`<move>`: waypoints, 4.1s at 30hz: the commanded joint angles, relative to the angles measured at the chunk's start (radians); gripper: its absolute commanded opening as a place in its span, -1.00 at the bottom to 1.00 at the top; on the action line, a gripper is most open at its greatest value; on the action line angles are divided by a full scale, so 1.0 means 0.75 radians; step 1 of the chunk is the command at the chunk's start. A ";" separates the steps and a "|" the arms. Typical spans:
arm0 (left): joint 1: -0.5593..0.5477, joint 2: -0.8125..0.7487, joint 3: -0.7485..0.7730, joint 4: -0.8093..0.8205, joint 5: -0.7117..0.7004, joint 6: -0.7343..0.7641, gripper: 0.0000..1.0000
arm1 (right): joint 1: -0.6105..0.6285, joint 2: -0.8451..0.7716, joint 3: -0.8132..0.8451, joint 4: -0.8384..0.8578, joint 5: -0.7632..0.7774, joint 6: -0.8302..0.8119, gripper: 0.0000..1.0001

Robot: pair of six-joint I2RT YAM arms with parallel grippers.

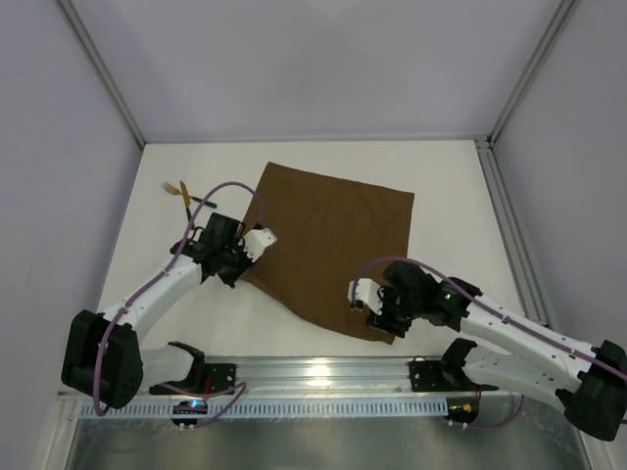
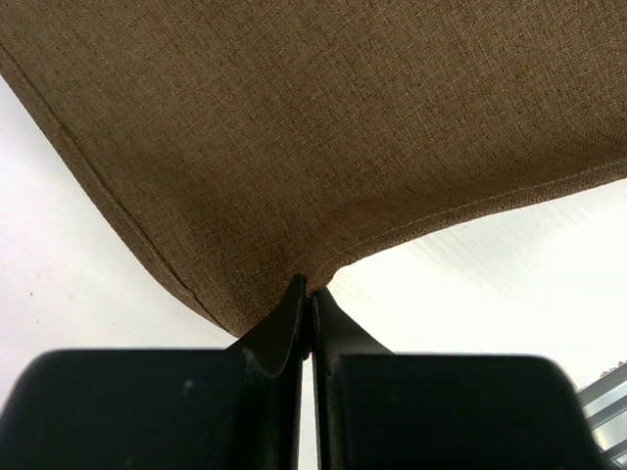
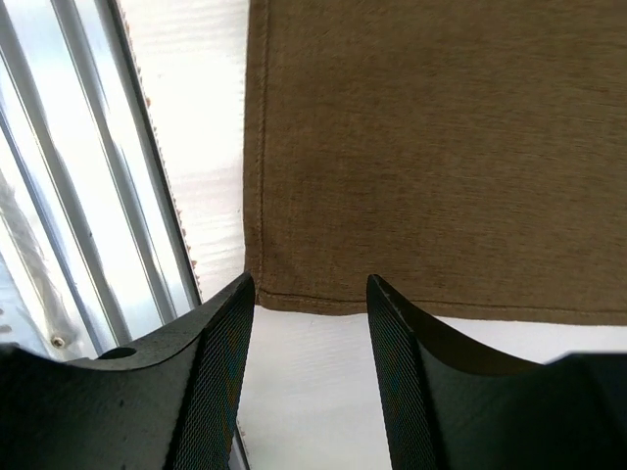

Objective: Fold the napkin into a case and place the utensils inside
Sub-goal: Pick up the flattened napkin from the center of the board, then fold and flatten the napkin at the center of the board.

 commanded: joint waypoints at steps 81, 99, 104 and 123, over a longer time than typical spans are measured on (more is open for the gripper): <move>0.158 1.027 1.073 0.315 -0.325 -0.072 -1.00 | -0.588 1.398 1.162 0.195 0.447 -0.124 -0.94; 0.158 1.141 1.183 0.313 -0.379 -0.082 -1.00 | -0.676 1.492 1.205 0.211 0.357 -0.142 -0.94; 0.158 1.180 1.222 0.319 -0.385 -0.080 -0.99 | -0.676 1.551 1.237 0.215 0.410 -0.154 -0.94; 0.158 1.241 1.273 0.317 -0.395 -0.089 -0.99 | -0.678 1.570 1.256 0.297 0.456 -0.128 -0.85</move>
